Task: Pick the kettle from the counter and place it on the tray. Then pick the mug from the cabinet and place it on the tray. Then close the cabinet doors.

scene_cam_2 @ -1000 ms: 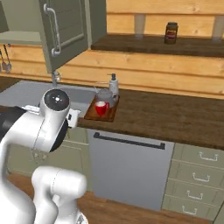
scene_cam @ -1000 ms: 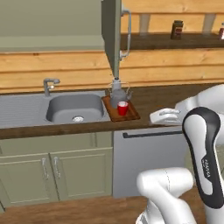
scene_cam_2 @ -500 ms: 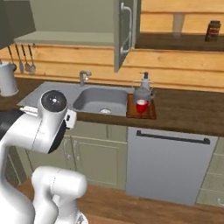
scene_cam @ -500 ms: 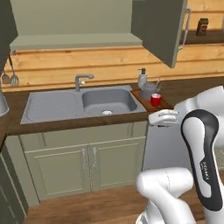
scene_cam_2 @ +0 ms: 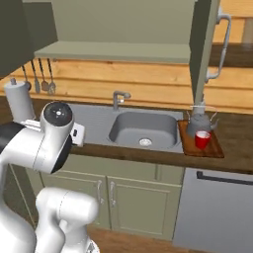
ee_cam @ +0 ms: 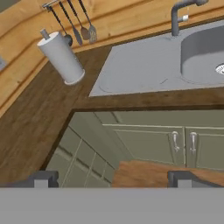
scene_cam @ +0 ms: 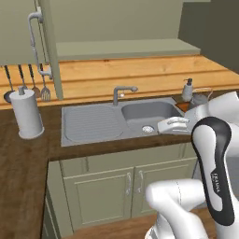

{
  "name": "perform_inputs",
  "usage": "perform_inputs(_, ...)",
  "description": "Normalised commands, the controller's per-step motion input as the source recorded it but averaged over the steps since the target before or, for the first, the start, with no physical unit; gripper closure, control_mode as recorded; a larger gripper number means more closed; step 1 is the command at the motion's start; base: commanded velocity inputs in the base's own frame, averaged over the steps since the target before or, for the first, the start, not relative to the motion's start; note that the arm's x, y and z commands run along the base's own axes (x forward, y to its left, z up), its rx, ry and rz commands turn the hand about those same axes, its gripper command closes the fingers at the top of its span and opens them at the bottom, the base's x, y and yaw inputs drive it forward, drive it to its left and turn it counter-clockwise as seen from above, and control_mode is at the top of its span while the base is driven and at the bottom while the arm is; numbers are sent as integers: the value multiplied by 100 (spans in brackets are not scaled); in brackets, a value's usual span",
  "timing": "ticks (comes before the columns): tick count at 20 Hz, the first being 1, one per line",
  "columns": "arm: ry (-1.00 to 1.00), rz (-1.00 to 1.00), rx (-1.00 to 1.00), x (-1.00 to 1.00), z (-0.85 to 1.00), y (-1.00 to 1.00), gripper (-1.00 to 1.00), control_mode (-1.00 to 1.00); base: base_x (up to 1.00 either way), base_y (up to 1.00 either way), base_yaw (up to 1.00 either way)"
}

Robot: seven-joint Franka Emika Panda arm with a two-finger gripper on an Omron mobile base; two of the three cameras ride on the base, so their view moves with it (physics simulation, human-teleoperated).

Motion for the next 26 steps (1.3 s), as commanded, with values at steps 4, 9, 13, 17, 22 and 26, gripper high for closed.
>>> perform_inputs(4, 0, 0, 0, 0, 0, 0, -100, 100, 61, -5, 4)
perform_inputs(9, 0, 0, 0, 0, 0, 0, -100, 100, 47, -6, 1)
perform_inputs(13, 0, 0, 0, 0, 0, 0, -100, 100, 34, -9, 0)
perform_inputs(17, 0, 0, 0, 0, 0, 0, -100, 100, 21, -21, -1)
perform_inputs(22, 0, 0, 0, 0, 0, 0, -100, 100, 21, -14, -2)
perform_inputs(26, 0, 0, 0, 0, 0, 0, -100, 100, 22, -16, 0)
